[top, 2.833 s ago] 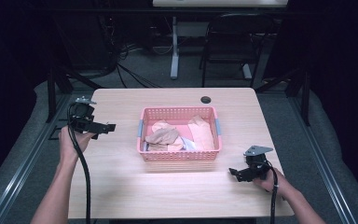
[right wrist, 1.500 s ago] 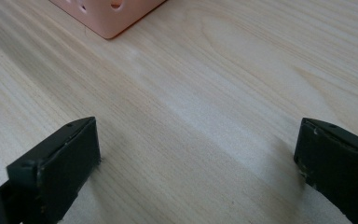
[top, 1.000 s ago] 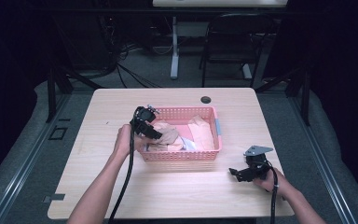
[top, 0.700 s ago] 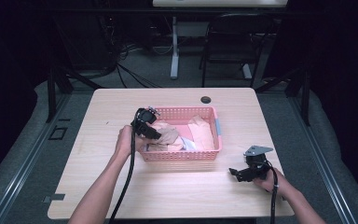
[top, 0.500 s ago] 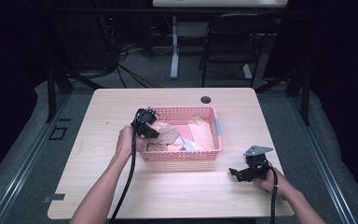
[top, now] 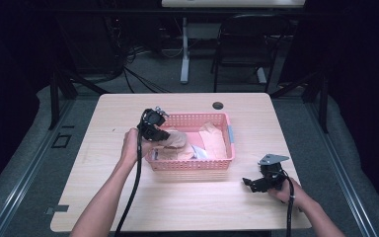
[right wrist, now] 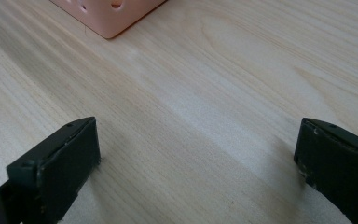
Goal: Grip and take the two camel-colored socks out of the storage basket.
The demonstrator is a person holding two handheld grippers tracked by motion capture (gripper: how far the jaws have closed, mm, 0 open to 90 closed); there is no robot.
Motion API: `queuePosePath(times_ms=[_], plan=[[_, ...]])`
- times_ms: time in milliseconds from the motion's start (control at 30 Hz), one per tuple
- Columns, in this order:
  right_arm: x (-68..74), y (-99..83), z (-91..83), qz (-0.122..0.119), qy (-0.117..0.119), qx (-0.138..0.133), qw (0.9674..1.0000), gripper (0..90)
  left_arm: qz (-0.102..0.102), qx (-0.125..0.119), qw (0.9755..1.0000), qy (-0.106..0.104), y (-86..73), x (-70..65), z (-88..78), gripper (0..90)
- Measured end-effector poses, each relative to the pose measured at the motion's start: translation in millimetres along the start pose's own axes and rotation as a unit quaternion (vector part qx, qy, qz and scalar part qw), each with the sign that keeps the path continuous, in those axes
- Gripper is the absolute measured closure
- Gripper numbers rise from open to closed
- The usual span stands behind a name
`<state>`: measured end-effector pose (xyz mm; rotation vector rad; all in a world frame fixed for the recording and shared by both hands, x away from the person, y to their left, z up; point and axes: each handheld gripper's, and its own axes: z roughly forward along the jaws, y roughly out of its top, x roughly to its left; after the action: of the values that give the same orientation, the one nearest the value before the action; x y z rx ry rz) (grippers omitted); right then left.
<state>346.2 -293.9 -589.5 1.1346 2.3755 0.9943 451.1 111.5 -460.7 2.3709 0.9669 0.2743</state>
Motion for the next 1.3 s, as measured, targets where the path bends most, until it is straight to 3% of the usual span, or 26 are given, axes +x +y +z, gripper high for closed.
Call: queuePosePath(times_ms=[567,1033,1300], plan=[[0.0,0.0,0.0,0.000,0.000,0.000,1.0000,0.0,0.011,-0.022,0.9997,-0.007,20.7,2.0,-37.3,86.7],[0.1,0.1,-0.2,0.001,0.000,0.001,1.0000,0.0,0.027,-0.024,0.9993,0.010,38.0,5.7,-78.0,86.7],[0.0,0.0,0.0,0.000,0.000,0.000,1.0000,0.0,0.025,-0.028,0.9990,0.025,39.3,12.0,-101.4,86.7]])
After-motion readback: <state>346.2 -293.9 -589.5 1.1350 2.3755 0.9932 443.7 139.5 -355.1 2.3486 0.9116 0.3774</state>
